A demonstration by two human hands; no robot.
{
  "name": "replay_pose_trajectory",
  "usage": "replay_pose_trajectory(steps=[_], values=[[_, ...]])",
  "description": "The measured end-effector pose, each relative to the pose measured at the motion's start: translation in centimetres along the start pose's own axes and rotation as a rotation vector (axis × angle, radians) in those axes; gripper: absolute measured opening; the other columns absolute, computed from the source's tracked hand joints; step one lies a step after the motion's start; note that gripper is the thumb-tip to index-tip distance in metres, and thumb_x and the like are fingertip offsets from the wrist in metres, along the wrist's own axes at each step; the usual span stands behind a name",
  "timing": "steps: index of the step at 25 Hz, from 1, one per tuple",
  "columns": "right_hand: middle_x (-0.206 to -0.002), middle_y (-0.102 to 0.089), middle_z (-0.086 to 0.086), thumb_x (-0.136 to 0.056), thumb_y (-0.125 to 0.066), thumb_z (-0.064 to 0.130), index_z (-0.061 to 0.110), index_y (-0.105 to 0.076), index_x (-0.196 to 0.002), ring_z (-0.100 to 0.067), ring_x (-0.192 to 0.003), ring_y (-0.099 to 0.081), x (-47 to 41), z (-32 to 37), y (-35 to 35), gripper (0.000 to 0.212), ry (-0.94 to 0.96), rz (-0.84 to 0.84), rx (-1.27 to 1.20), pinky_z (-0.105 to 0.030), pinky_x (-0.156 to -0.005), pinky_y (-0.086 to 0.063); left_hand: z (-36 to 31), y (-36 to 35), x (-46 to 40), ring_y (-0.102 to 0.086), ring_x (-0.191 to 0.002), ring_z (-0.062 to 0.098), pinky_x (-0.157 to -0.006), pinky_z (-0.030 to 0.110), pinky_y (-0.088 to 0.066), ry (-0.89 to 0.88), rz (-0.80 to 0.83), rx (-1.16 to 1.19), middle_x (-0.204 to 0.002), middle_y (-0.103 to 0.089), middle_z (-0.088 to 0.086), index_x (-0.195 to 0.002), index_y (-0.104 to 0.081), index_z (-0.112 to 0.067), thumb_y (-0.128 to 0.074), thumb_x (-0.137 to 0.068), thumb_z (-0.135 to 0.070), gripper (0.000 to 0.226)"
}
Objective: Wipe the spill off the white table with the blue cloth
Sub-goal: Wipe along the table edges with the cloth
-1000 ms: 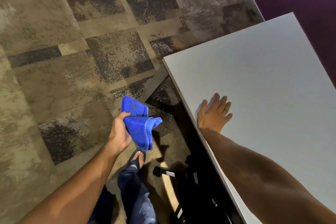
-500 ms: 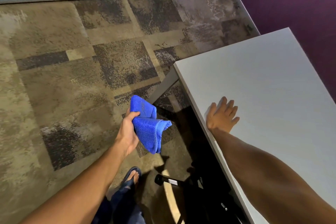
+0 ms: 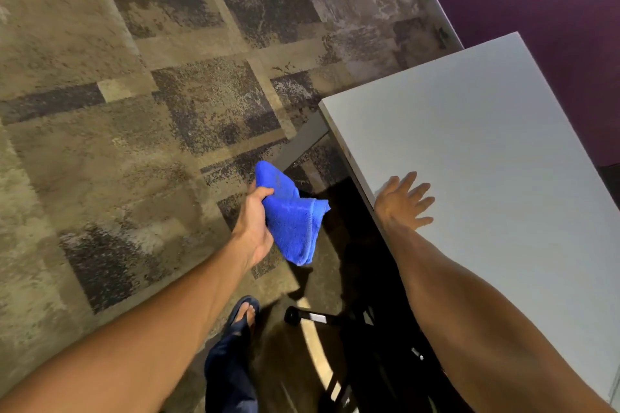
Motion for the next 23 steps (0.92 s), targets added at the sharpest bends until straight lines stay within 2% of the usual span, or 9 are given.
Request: replay_pose_trajectory(steps=[3, 4, 6, 9, 12, 16, 19, 23], values=[[-0.169, 0.007, -0.005, -0.100, -0.010, 0.059, 0.031, -0.001, -0.160, -0.034, -0.154, 0.009, -0.3, 0.1, -0.4, 0.067, 0.071, 0.056, -0.064, -0.064, -0.119, 0.006, -0.5, -0.8, -0.2, -0.062, -0.109, 0.032, -0.100, 0.044, -0.048, 0.011, 0.033, 0.043, -0.133, -0.061, 0.022, -0.139, -0.049, -0.008, -0.044, -0.094, -0.018, 0.046], [-0.169, 0.004, -0.004, -0.100, -0.012, 0.058, 0.031, -0.004, -0.160, -0.033, -0.154, 0.008, -0.5, 0.1, -0.4, 0.066, 0.069, 0.041, -0.118, -0.064, -0.119, 0.005, -0.7, -1.5, -0.5, -0.063, -0.110, 0.033, -0.097, 0.043, -0.050, 0.013, 0.053, 0.040, -0.132, -0.062, 0.022, -0.139, -0.049, -0.009, -0.043, -0.095, -0.018, 0.045], [-0.169, -0.007, -0.002, -0.102, -0.017, 0.055, 0.033, -0.015, -0.159, -0.032, -0.154, -0.004, 0.1, 0.0, -0.2, 0.060, 0.022, -0.070, -0.129, -0.063, -0.119, -0.006, -0.6, -2.6, -1.4, -0.064, -0.109, 0.035, -0.091, 0.041, -0.052, 0.018, 0.088, 0.010, -0.128, -0.064, 0.020, -0.138, -0.049, -0.012, -0.042, -0.096, -0.018, 0.043], [-0.168, -0.016, -0.001, -0.103, -0.018, 0.051, 0.034, -0.020, -0.158, -0.031, -0.153, -0.013, 0.6, 0.5, 0.4, 0.057, 0.032, -0.165, -0.070, -0.063, -0.116, -0.016, 0.8, -4.0, -3.2, -0.062, -0.092, 0.029, -0.079, 0.035, -0.051, 0.032, 0.061, -0.032, -0.114, -0.065, 0.016, -0.134, -0.048, -0.016, -0.042, -0.097, -0.017, 0.037], [-0.167, -0.017, -0.006, -0.100, -0.012, 0.053, 0.033, -0.018, -0.158, -0.035, -0.152, -0.015, -0.5, -0.1, 0.1, 0.061, 0.095, -0.181, 0.008, -0.066, -0.113, -0.017, 2.0, -5.2, -5.0, -0.057, -0.091, 0.026, -0.082, 0.038, -0.047, 0.044, 0.023, -0.094, -0.111, -0.057, 0.015, -0.130, -0.042, -0.015, -0.043, -0.098, -0.018, 0.033], [-0.167, -0.017, -0.004, -0.093, -0.004, 0.058, 0.036, -0.015, -0.156, -0.034, -0.152, -0.013, -1.2, -0.4, -0.4, 0.067, 0.104, -0.222, -0.006, -0.067, -0.112, -0.017, 3.5, -6.9, -7.0, -0.057, -0.086, 0.023, -0.076, 0.037, -0.049, 0.097, 0.024, -0.112, -0.107, -0.053, 0.011, -0.103, -0.035, -0.022, -0.043, -0.097, -0.019, 0.011], [-0.166, -0.018, -0.003, -0.097, -0.011, 0.055, 0.037, -0.015, -0.154, -0.032, -0.151, -0.016, -1.5, -0.7, -0.5, 0.060, 0.100, -0.250, 0.034, -0.065, -0.111, -0.022, 5.2, -8.9, -7.5, -0.059, -0.089, 0.023, -0.078, 0.039, -0.051, 0.101, 0.087, -0.153, -0.106, -0.055, 0.010, -0.111, -0.033, -0.021, -0.044, -0.094, -0.021, 0.021], [-0.166, -0.012, -0.001, -0.102, -0.031, 0.050, 0.038, -0.006, -0.154, -0.031, -0.152, -0.011, -2.2, -1.1, -0.7, 0.058, 0.085, -0.225, 0.124, -0.063, -0.111, -0.024, 6.4, -10.8, -7.8, -0.061, -0.106, 0.032, -0.097, 0.050, -0.051, 0.103, 0.105, -0.139, -0.121, -0.057, 0.016, -0.134, -0.031, -0.021, -0.051, -0.092, -0.025, 0.047]])
Point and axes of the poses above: each hand's wrist, its own x-axis away from the middle knuckle, its own y-axis out of the back of the hand, z = x × y, the point moved 7 cm from there along -x, towards the middle knuckle
